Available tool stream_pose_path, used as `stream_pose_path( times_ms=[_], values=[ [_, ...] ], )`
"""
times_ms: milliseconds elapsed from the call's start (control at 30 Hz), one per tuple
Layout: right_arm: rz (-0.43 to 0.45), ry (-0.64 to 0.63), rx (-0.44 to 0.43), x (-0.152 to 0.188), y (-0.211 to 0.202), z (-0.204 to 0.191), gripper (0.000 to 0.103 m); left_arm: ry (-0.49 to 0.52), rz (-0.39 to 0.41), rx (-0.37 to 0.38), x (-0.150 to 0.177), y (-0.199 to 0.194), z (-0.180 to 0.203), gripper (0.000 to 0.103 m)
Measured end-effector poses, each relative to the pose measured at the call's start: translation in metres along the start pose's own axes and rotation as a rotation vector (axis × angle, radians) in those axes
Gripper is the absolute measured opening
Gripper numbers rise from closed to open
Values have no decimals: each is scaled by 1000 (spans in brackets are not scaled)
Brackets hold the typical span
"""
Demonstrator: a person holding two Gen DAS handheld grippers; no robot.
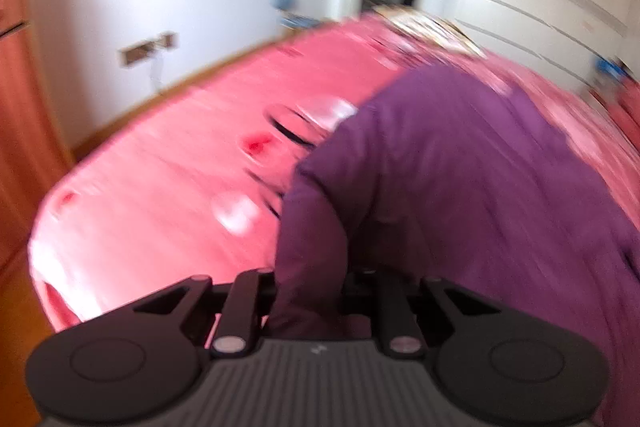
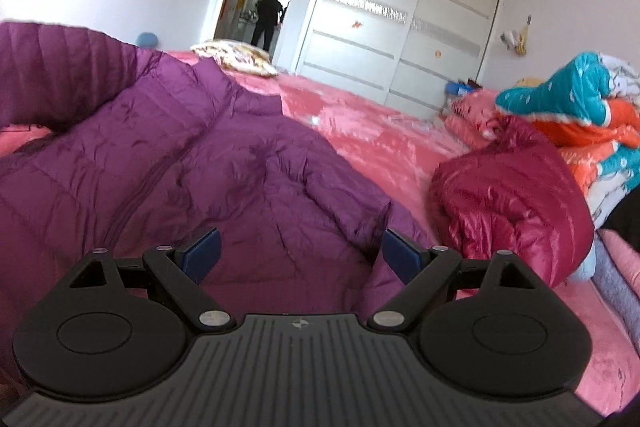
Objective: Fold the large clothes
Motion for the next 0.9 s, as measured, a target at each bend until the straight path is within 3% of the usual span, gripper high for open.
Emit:
stream_pose_path(
  times_ms=[133, 267, 300, 400, 433, 567, 733, 833, 900],
  values=[
    [-65, 56, 4, 5, 12, 1, 103, -44, 39, -151, -40, 39, -36, 15],
    [-95, 97, -8, 7, 21, 1, 103, -106, 22, -236, -53, 72, -73, 20],
    [-99, 97, -14, 7, 22, -1, 103, -128, 27, -242, -52, 76, -82, 25],
    [-106, 81, -51, 8, 24, -8, 103, -169, 65, -276, -46, 76, -102, 62],
    [-106, 76, -71, 8, 23, -12, 103, -170, 81, -280, -42, 74, -107, 65],
    [-103, 82, -147, 8, 25, -21, 103, -159, 111, -257, -33, 60, -115, 65],
    [-136, 184, -200, 11, 37, -17, 103, -76, 218, -202, -23, 16, -101, 71],
    [-194, 310, -179, 18, 48, -1, 103, -62, 241, -118, -17, -9, -83, 73],
    [-240, 394, -108, 27, 56, 18, 103, -40, 242, -61, -13, -22, -66, 73]
  ],
)
Point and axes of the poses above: each gripper's, at about its wrist camera, not at the fingertips, and y roughly the way its jaws point, z to its right, x to its underside, the point moved 1 cm from there along y, roughly the way its jaws point, and after that the axes turned 9 degrees about z, right-handed, at the moved point
